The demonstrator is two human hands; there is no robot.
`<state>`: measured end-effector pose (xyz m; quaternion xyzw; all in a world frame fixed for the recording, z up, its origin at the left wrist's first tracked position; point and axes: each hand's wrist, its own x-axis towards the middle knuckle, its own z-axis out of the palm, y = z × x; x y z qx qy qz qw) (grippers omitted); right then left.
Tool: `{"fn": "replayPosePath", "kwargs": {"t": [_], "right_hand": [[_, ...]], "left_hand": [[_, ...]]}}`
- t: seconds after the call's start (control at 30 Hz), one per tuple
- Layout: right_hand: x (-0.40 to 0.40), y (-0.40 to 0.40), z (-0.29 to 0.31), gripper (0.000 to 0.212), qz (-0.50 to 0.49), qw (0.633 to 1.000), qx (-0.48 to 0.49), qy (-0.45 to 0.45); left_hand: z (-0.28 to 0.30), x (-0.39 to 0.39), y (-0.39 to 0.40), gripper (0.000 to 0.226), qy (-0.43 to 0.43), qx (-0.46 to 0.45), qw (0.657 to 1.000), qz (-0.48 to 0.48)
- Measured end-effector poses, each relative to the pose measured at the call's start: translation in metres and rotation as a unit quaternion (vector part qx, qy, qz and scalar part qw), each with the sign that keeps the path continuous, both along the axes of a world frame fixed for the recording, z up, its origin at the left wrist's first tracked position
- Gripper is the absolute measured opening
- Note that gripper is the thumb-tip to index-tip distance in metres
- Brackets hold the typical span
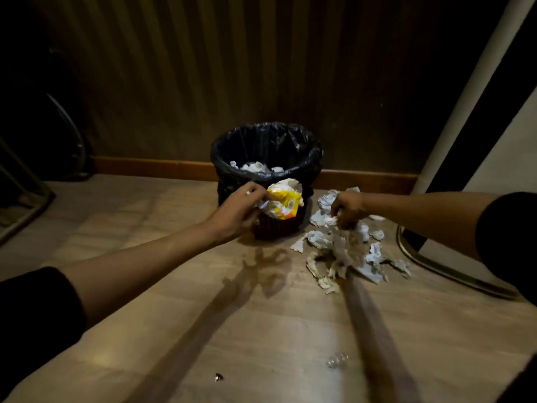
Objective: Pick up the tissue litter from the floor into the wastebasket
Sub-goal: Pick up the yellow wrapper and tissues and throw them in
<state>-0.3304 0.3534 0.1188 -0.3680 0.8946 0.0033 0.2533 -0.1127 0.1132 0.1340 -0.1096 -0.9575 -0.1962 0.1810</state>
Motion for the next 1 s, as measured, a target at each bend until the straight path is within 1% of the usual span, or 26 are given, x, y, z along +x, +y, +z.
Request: {"fn": "replayPosePath", "kwargs": {"t": [0.1,0.23,0.37,0.5,0.6,0.67,0.77,0.87,0.93,1.0], "right_hand": [[0.001,-0.003,0.009,0.036,-0.013,1.000,-0.002,0.020],[0.008,0.000,0.012,0.033,-0.019,0.999,-0.015,0.028],[0.017,0.002,0.010,0.039,0.006,0.998,0.015,0.056],[0.023,0.009,0.014,0.039,0.033,0.996,0.002,0.086],[0.025,0.014,0.014,0.042,0.029,0.995,-0.009,0.098],[0.027,0.016,0.020,0.041,0.018,0.994,-0.022,0.110],[0.031,0.015,0.040,0.039,-0.025,0.986,-0.086,0.138],[0.030,0.009,0.063,0.038,-0.106,0.965,-0.200,0.133],[0.032,0.001,0.074,0.036,-0.158,0.937,-0.289,0.117],[0.034,-0.009,0.084,0.033,-0.203,0.894,-0.389,0.094]], "left_hand": [[0.043,-0.023,0.005,0.029,0.073,0.015,0.997,0.015],[0.084,-0.061,0.001,0.028,0.086,0.041,0.994,0.056],[0.100,-0.101,-0.013,0.026,0.025,0.065,0.990,0.124],[0.092,-0.135,-0.034,0.029,-0.042,0.047,0.983,0.173],[0.088,-0.153,-0.047,0.037,-0.110,0.031,0.976,0.183],[0.089,-0.163,-0.050,0.041,-0.123,0.022,0.977,0.171],[0.093,-0.164,-0.050,0.049,-0.132,0.030,0.977,0.165],[0.090,-0.160,-0.051,0.047,-0.124,0.064,0.971,0.193],[0.089,-0.152,-0.053,0.044,-0.104,0.075,0.971,0.203],[0.088,-0.144,-0.059,0.041,-0.090,0.087,0.970,0.207]]}}
